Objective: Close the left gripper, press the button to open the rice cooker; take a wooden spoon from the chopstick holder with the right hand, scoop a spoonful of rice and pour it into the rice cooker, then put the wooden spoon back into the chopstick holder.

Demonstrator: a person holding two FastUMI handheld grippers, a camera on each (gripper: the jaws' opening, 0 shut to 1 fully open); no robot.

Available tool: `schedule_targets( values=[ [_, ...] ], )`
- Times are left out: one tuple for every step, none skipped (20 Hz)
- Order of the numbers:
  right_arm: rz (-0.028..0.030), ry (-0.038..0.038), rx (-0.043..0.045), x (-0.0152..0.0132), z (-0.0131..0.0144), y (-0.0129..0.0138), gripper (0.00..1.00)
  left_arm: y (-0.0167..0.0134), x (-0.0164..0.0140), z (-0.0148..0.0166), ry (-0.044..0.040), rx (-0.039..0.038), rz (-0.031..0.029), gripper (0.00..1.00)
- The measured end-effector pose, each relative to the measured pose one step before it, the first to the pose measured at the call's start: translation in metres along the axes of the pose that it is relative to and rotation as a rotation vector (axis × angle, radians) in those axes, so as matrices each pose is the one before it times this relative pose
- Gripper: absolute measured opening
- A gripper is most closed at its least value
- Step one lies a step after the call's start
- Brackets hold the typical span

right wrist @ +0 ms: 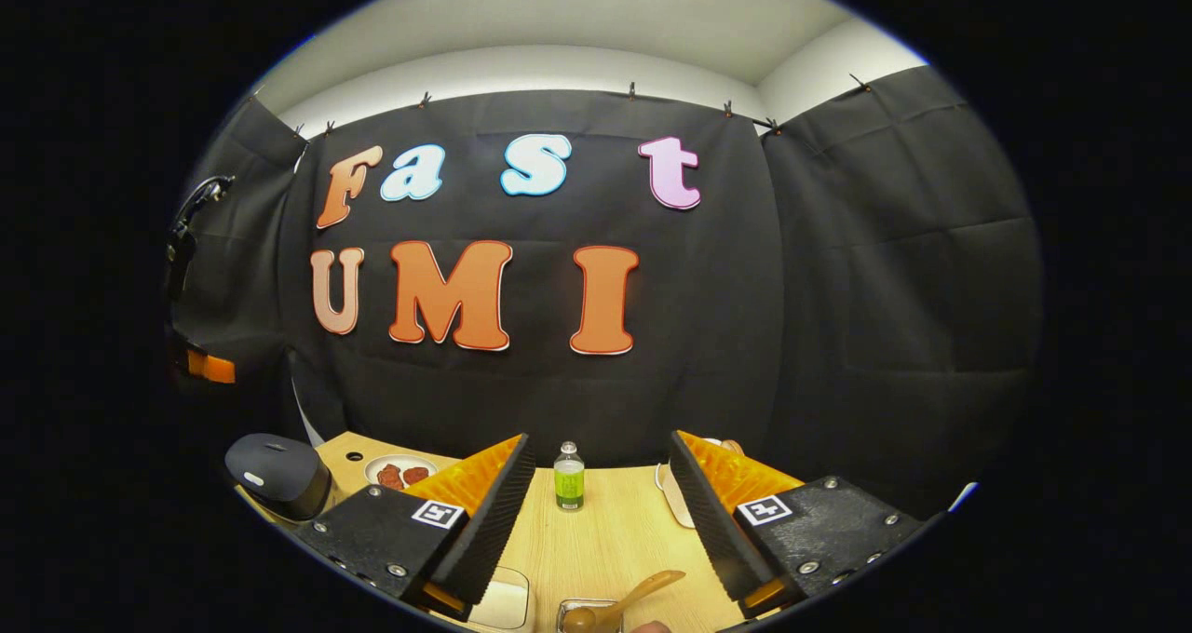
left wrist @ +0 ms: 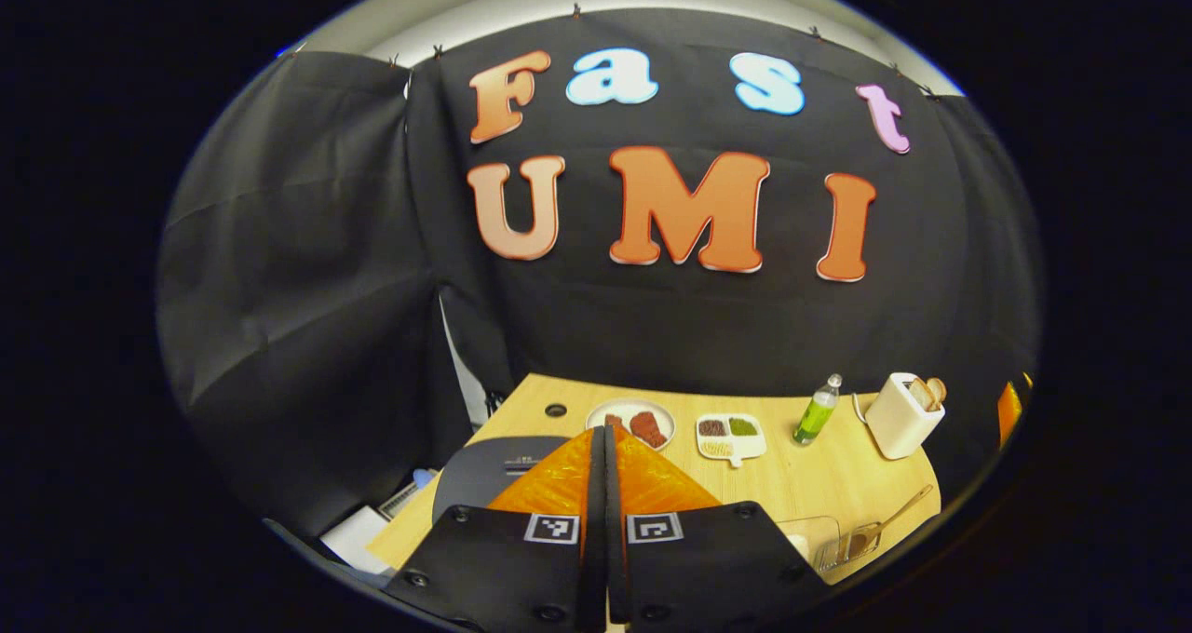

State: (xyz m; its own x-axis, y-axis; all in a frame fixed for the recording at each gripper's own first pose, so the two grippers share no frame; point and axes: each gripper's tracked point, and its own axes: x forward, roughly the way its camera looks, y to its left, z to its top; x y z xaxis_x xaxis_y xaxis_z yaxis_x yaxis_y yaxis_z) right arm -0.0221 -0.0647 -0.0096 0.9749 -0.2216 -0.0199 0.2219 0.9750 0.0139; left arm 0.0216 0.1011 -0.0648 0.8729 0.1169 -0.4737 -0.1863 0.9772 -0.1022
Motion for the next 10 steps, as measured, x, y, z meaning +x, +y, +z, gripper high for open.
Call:
schedule_targets(
  values=[
    [-0.00287, 0.00732, 0.00116, -0.00038, -0.00237, -0.00291, 0.92, 0.00816, 0.00417, -0.00898, 0.05513, -0.01497, 0.00824, 0.05],
    [-0.00489, 0.00776, -0.00144, 0.0001, -0.00222, -0.00163, 0.92, 0.00628, 0.00402, -0.00989, 0.05545, -0.01352, 0.00621, 0.05],
    [-0.00481, 0.00756, -0.00184, 0.00038, -0.00348, -0.00162, 0.92, 0.00588, 0.00536, -0.00905, 0.05743, -0.01601, 0.00416, 0.05],
    [-0.00346, 0.00694, -0.00303, -0.00022, -0.00216, -0.00207, 0.92, 0.00553, 0.00358, -0.00969, 0.0566, -0.01859, 0.00255, 0.05],
    [-0.00409, 0.01077, -0.00257, -0.00068, -0.00433, -0.00247, 0.92, 0.00621, 0.00518, -0.01088, 0.05773, -0.01882, 0.00372, 0.05],
    [-0.00279, 0.0126, -0.00273, 0.00006, -0.00373, -0.00244, 0.92, 0.00884, 0.00486, -0.00776, 0.05352, -0.01758, 0.00869, 0.05],
    [-0.00586, 0.01212, -0.00226, 0.00018, -0.00365, -0.002, 0.92, 0.00621, 0.00489, -0.009, 0.05104, -0.01497, 0.02155, 0.05],
    [-0.00527, 0.01183, -0.0007, -0.00001, -0.00316, -0.00156, 0.92, 0.00286, 0.00681, -0.00845, 0.04584, -0.02022, 0.00026, 0.05],
    [-0.005, 0.01061, -0.00063, 0.0004, -0.00274, -0.00131, 0.92, 0.00394, 0.0055, -0.01272, 0.05268, -0.02489, -0.00415, 0.05],
    [-0.00262, 0.00925, -0.00064, -0.00013, -0.00291, -0.0008, 0.92, 0.00132, 0.0058, -0.00866, 0.05473, -0.02024, -0.00766, 0.05]
  ],
)
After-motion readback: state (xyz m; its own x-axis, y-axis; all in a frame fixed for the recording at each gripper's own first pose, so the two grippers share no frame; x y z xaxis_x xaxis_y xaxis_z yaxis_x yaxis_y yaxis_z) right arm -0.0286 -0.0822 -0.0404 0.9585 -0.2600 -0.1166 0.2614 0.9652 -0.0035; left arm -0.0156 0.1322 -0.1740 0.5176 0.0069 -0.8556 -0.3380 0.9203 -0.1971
